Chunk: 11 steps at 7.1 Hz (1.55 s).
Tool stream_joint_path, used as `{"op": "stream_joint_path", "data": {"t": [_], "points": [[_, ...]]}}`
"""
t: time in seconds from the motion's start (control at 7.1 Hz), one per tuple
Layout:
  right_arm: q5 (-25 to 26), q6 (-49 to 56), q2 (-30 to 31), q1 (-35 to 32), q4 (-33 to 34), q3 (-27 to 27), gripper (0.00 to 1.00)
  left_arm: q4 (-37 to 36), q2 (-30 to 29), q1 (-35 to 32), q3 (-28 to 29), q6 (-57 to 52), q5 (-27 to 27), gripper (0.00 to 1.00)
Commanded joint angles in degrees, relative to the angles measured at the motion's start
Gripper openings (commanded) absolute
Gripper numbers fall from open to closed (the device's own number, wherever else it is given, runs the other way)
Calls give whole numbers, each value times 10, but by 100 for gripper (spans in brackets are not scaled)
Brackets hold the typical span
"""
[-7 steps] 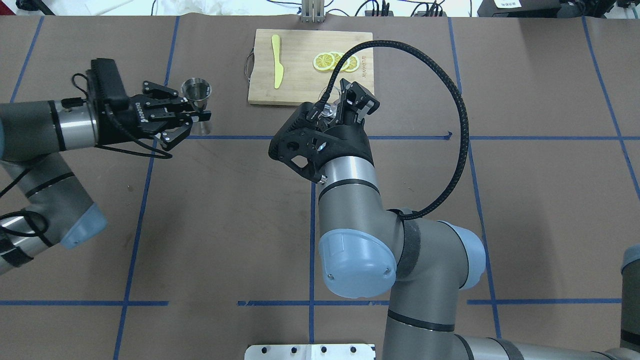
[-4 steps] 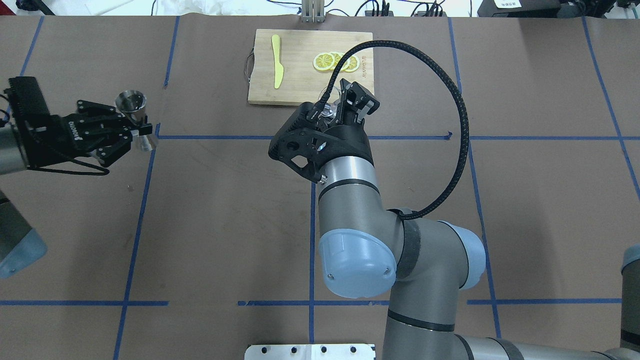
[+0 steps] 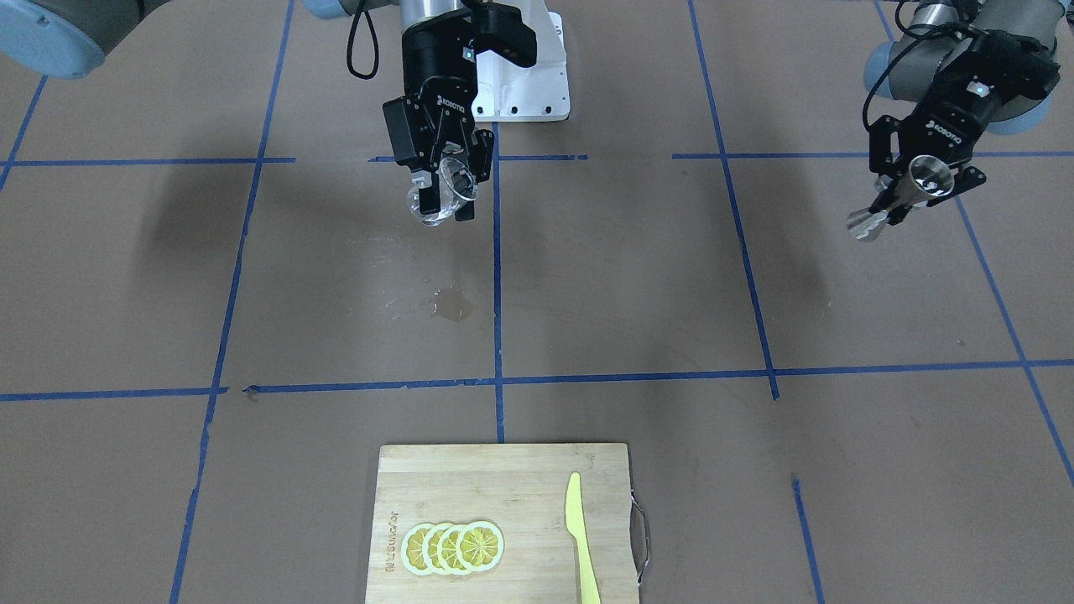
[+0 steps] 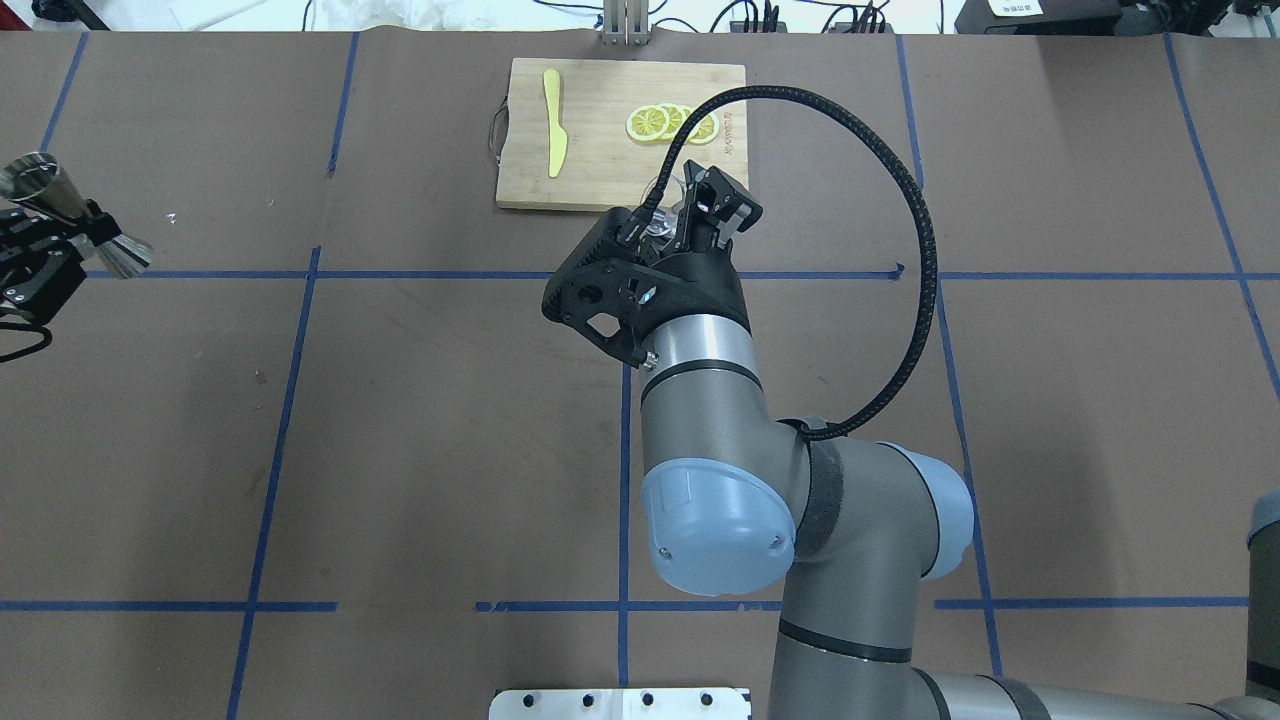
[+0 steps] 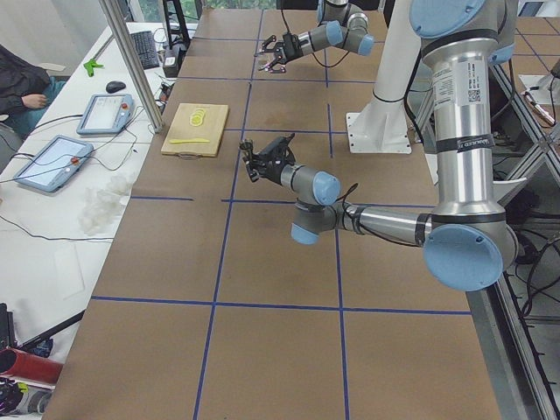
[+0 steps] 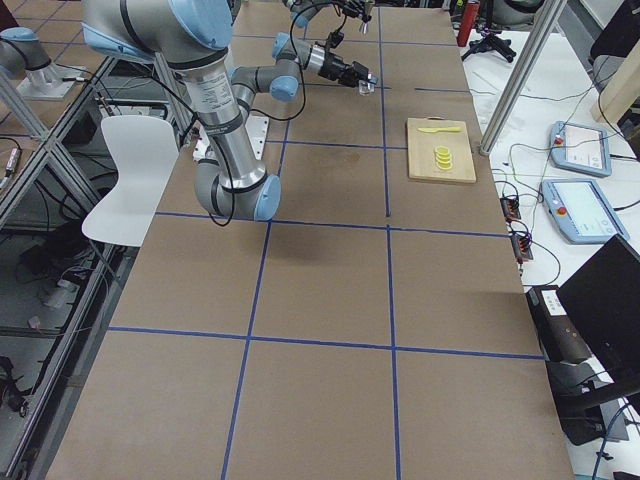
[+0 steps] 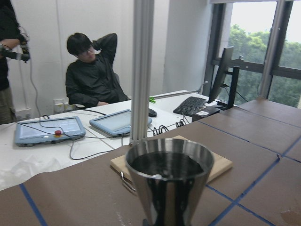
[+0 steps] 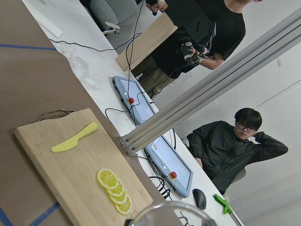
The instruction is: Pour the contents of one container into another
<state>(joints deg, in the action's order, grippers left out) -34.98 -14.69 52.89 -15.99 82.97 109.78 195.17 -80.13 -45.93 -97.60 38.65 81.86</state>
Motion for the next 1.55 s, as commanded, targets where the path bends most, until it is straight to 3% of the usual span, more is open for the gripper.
{"op": "stream_joint_path", "data": {"t": [0.0,0.28,0.56,0.99,1.41], "points": [[0,-5,1,0,0,0,0,4,10,4,-1,16,-73,0],[0,-6,1,0,0,0,0,12,4,22,-5,72,-100,0],[0,-6,0,0,0,0,0,14,-2,75,-13,124,-163,0],[0,-6,0,0,0,0,0,13,-6,94,-57,246,-167,0],[0,-8,1,0,0,1,0,6,19,100,-40,148,-194,0]]}}
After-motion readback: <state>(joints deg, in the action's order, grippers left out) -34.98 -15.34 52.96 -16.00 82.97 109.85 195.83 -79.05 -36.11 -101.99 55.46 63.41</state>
